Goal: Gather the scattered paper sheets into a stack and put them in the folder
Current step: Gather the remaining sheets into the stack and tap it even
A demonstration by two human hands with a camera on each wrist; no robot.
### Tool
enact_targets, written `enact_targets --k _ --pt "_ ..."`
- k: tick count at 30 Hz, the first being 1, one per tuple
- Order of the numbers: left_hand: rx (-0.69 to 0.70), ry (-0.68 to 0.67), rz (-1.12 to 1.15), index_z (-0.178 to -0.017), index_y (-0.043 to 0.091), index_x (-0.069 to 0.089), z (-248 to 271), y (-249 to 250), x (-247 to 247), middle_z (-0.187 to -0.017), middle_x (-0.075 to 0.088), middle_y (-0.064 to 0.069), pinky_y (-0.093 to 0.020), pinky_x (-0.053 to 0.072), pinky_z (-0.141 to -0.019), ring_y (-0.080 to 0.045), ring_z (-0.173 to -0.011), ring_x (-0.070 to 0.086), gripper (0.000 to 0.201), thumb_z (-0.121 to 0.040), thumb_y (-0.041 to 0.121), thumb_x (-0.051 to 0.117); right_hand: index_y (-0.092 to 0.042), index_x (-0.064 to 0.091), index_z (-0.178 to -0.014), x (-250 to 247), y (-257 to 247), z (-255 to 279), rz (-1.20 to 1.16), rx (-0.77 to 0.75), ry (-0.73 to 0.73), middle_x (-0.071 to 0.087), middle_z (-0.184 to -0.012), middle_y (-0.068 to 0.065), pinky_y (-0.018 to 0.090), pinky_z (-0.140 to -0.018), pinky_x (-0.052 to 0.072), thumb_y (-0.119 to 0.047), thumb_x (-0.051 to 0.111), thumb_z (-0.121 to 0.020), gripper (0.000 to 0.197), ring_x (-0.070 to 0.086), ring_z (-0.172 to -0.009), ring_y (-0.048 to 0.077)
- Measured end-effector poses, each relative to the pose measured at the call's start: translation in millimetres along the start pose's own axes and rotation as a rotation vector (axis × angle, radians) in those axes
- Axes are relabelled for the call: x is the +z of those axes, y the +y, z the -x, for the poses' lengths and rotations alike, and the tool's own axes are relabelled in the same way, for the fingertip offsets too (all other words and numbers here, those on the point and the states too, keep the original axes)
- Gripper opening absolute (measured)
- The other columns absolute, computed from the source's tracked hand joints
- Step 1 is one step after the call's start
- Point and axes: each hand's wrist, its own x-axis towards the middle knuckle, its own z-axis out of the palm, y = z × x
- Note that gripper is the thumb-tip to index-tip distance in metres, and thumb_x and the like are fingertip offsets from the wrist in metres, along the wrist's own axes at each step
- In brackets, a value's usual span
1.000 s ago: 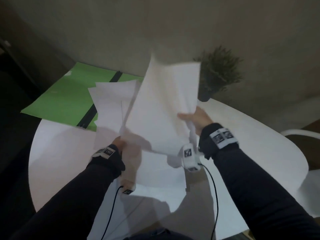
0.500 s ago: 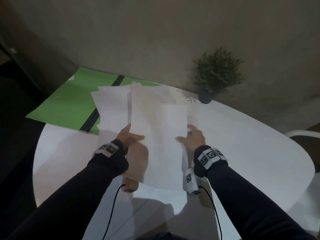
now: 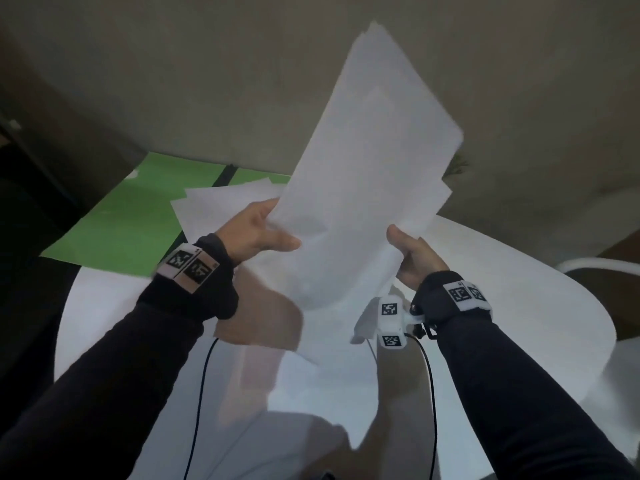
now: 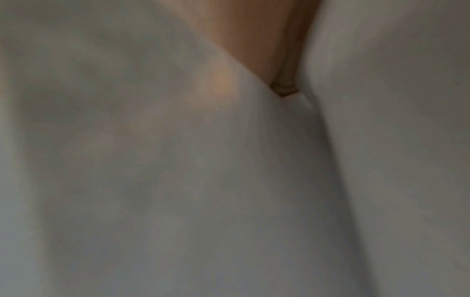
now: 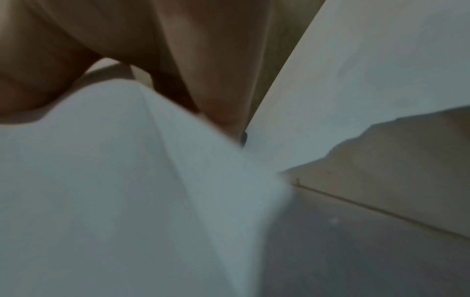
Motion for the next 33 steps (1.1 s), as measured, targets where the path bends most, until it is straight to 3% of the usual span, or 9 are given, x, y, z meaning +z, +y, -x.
enact_targets --k 3,5,9,15,20,23,25,28,33 --pt "0.043 0.155 -0.001 -0.097 0.026 0.063 -6 -3 -5 -0.08 0.074 0.014 -0.022 0.057 -0.072 -0.005 -0.075 0.069 0.044 -0.076 -0.012 0.065 0.006 0.065 -0.094 12 -16 6 0.035 -0.125 0.082 0.073 -0.085 0.011 0.032 -0.071 0.056 -0.034 0.095 -0.029 0.082 0.07 -0.082 0.025" --pt "0.054 0.253 0.039 -0.097 0.028 0.062 -8 -8 -7 -0.08 0.074 0.013 -0.025 0.058 -0.073 -0.007 -0.075 0.069 0.046 -0.079 -0.013 0.061 0.004 0.065 -0.087 23 -25 10 0.067 -0.234 0.153 0.072 -0.072 0.004 0.029 -0.067 0.055 -0.021 0.091 -0.037 0.061 0.069 -0.07 0.02" --pt "0.071 0.371 0.077 -0.099 0.027 0.06 -12 -20 -1 -0.093 0.07 0.009 -0.032 0.055 -0.082 -0.01 -0.083 0.069 0.038 -0.081 -0.006 0.064 -0.011 0.064 -0.087 50 -44 22 0.121 -0.457 0.247 0.07 -0.072 -0.01 0.022 -0.072 0.054 0.001 0.074 -0.073 0.021 0.067 -0.071 0.007" --pt "0.089 0.546 0.195 -0.107 0.02 0.057 -15 -40 18 -0.101 0.068 0.005 -0.027 0.053 -0.082 -0.013 -0.092 0.066 0.033 -0.082 0.0 0.065 -0.018 0.064 -0.086 73 -47 31 0.185 -0.619 0.325 0.069 -0.072 -0.017 0.012 -0.067 0.05 -0.008 0.071 -0.081 0.013 0.065 -0.07 -0.006" --pt "-0.05 0.567 0.233 -0.119 0.006 0.058 -5 -75 30 -0.108 0.069 -0.004 -0.035 0.052 -0.09 -0.022 -0.1 0.066 0.05 -0.073 0.007 0.077 -0.019 0.06 -0.078 70 -22 32 0.256 -0.547 0.349 0.061 -0.075 -0.007 0.006 -0.056 0.045 -0.012 0.063 -0.088 0.012 0.059 -0.057 -0.012" --pt "-0.087 0.517 0.231 -0.116 0.006 0.062 1 -83 27 -0.098 0.072 0.0 -0.029 0.056 -0.082 -0.016 -0.09 0.069 0.06 -0.061 0.019 0.084 -0.019 0.054 -0.072 65 -15 32 0.326 -0.488 0.352 0.055 -0.069 -0.005 0.008 -0.051 0.044 -0.014 0.067 -0.085 0.019 0.054 -0.052 -0.008" --pt "-0.057 0.531 0.249 -0.116 0.006 0.061 1 -77 21 -0.098 0.072 0.0 -0.026 0.055 -0.076 -0.011 -0.086 0.07 0.063 -0.06 0.023 0.085 -0.021 0.058 -0.081 62 -16 31 0.305 -0.479 0.35 0.061 -0.079 -0.005 0.009 -0.057 0.048 -0.014 0.071 -0.081 0.015 0.06 -0.066 -0.002" --pt "0.018 0.608 0.265 -0.112 0.013 0.059 -6 -60 15 -0.101 0.068 0.004 -0.024 0.054 -0.082 -0.01 -0.091 0.067 0.045 -0.071 0.02 0.076 -0.022 0.061 -0.092 62 -21 28 0.285 -0.472 0.353 0.065 -0.091 -0.006 0.013 -0.068 0.052 -0.014 0.075 -0.078 0.022 0.063 -0.081 0.006" --pt "0.111 0.695 0.275 -0.117 0.021 0.054 -21 -56 31 -0.112 0.066 0.004 -0.025 0.05 -0.088 -0.012 -0.103 0.064 0.051 -0.072 0.023 0.079 -0.021 0.061 -0.083 63 -17 28 0.306 -0.375 0.361 0.063 -0.08 -0.006 0.007 -0.058 0.048 -0.018 0.068 -0.084 0.008 0.061 -0.063 -0.005"
